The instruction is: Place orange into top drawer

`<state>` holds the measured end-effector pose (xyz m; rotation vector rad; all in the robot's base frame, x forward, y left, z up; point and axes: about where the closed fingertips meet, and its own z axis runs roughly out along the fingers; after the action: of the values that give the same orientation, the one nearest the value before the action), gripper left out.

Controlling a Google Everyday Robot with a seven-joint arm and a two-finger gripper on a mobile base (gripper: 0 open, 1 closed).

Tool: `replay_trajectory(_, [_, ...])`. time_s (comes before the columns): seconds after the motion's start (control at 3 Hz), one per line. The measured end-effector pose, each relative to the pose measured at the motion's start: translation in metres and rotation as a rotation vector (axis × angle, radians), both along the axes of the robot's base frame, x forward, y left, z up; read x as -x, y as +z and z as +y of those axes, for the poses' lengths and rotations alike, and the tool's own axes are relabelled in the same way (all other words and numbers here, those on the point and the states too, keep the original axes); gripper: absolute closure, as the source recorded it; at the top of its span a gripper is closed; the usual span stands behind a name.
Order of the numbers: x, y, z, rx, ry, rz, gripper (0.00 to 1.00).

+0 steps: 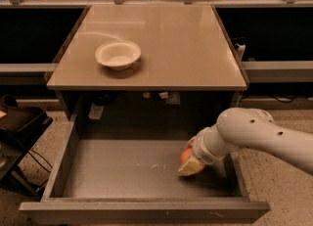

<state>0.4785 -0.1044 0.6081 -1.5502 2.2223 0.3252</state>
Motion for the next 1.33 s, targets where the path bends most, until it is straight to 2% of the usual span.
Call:
replay_trajectory(1.0, [0.0000, 0.0000, 0.0000, 0.000, 0.000, 0.000, 0.04])
replay_trajectory(1.33, [0.0000, 0.0000, 0.0000, 0.000, 0.000, 0.000, 0.00])
